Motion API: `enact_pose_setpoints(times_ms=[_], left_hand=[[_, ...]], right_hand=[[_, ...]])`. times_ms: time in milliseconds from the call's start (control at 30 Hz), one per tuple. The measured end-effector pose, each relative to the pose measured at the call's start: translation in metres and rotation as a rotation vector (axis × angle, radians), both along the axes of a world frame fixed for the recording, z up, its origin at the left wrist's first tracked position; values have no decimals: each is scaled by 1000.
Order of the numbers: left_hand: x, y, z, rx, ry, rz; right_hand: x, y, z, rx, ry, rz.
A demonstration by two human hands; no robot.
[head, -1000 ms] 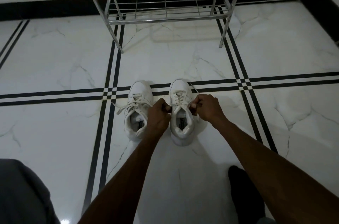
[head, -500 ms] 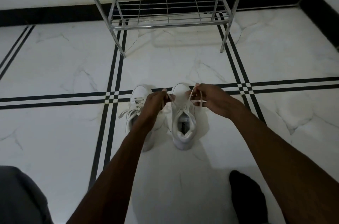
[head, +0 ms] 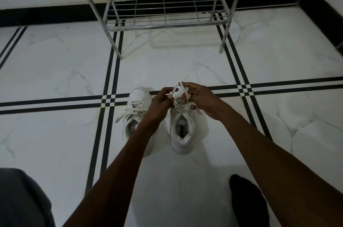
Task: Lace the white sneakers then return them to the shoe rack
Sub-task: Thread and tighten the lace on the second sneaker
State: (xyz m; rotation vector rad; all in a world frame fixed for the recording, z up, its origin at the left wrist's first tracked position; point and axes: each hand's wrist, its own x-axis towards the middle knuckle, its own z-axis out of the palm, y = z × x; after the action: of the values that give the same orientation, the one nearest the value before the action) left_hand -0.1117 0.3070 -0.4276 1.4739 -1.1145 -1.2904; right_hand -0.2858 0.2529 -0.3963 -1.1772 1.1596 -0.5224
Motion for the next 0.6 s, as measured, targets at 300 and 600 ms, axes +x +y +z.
enact_pose_setpoints(times_ms=[300,600], left_hand=[[-3,-7,7,-169,-256,-159],[-5,-7,8,-233,-259,-137]], right_hand=[[7,-2,0,-54,118,-168],[8,1,-2,-106,72,-26]])
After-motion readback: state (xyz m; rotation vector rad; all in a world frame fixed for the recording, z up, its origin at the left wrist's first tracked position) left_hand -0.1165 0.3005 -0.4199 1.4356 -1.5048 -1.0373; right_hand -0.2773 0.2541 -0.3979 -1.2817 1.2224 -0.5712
